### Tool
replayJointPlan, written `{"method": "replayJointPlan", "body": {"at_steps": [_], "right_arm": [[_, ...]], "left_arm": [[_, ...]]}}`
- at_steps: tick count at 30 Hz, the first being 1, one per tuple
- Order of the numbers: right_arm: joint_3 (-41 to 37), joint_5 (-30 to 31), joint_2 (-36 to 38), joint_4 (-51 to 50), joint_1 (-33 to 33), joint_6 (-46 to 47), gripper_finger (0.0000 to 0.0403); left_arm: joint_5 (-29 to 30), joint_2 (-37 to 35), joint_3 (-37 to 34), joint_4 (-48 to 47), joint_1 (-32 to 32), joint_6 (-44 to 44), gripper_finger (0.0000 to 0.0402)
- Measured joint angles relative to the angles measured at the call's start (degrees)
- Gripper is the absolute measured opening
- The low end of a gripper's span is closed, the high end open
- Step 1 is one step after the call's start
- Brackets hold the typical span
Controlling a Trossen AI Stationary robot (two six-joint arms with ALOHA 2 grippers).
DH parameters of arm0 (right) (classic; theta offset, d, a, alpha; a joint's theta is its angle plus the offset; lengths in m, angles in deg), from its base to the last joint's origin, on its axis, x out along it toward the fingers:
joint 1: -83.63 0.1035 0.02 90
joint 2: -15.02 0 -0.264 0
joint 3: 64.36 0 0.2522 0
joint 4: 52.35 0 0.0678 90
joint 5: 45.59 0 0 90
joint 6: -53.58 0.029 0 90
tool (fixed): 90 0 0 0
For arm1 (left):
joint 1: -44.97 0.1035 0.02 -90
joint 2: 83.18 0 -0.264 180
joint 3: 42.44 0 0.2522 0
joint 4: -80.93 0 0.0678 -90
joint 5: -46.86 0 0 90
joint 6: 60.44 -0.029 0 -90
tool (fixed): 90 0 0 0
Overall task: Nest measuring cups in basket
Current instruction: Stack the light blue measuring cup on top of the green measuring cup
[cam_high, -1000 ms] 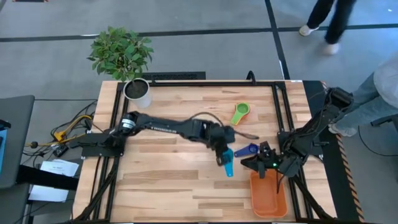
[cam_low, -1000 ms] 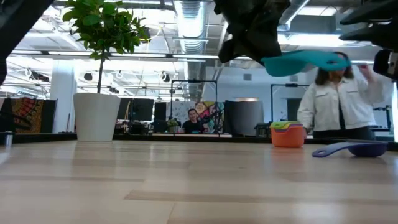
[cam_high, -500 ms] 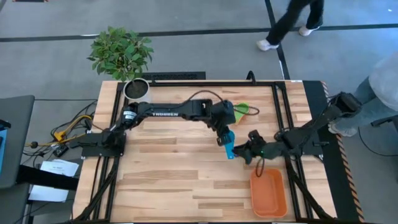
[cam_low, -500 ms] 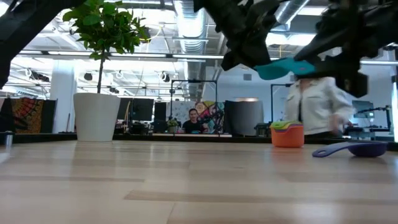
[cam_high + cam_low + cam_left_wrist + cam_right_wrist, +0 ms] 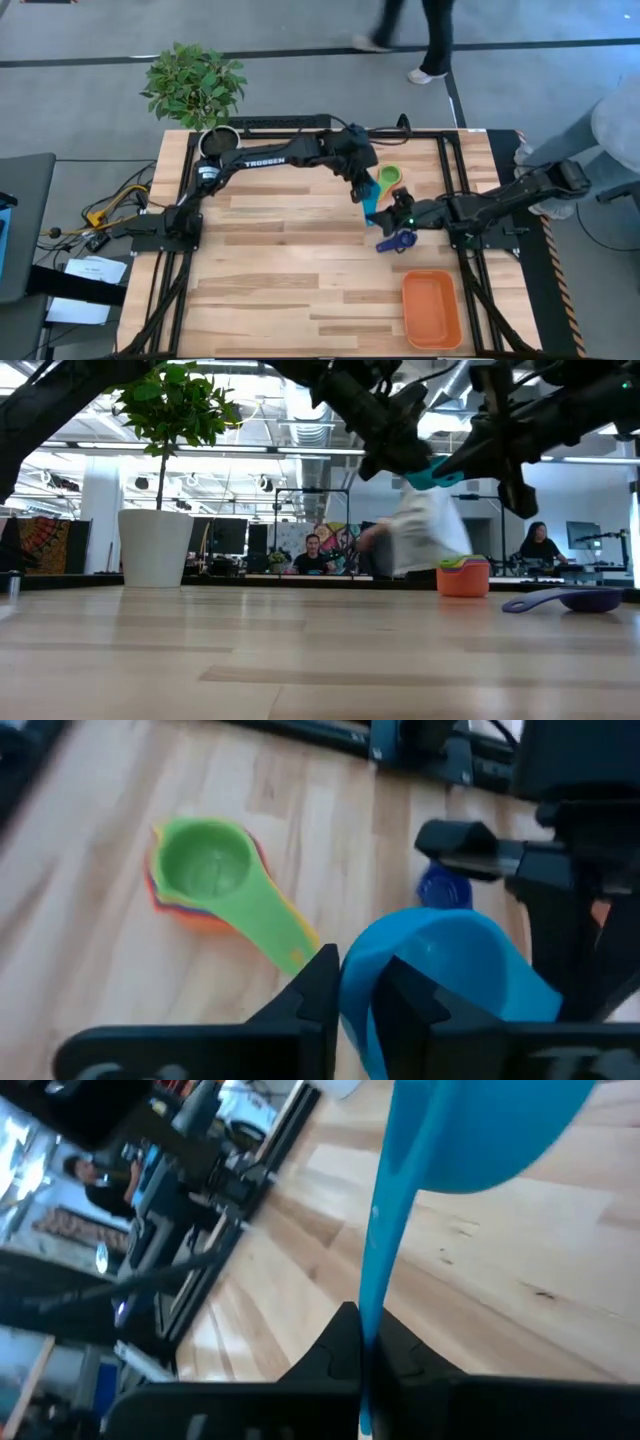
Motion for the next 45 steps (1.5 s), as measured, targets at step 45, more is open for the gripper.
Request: {"method": "replayJointPlan", "body": {"at_steps": [45], "right_arm": [[-21.17, -7.54, 7.88, 21.06, -25.86, 17.99, 0.001]], "left_arm": [[-5.08, -0.07, 0.07, 0.47, 12.34, -13.47, 0.0136]]}}
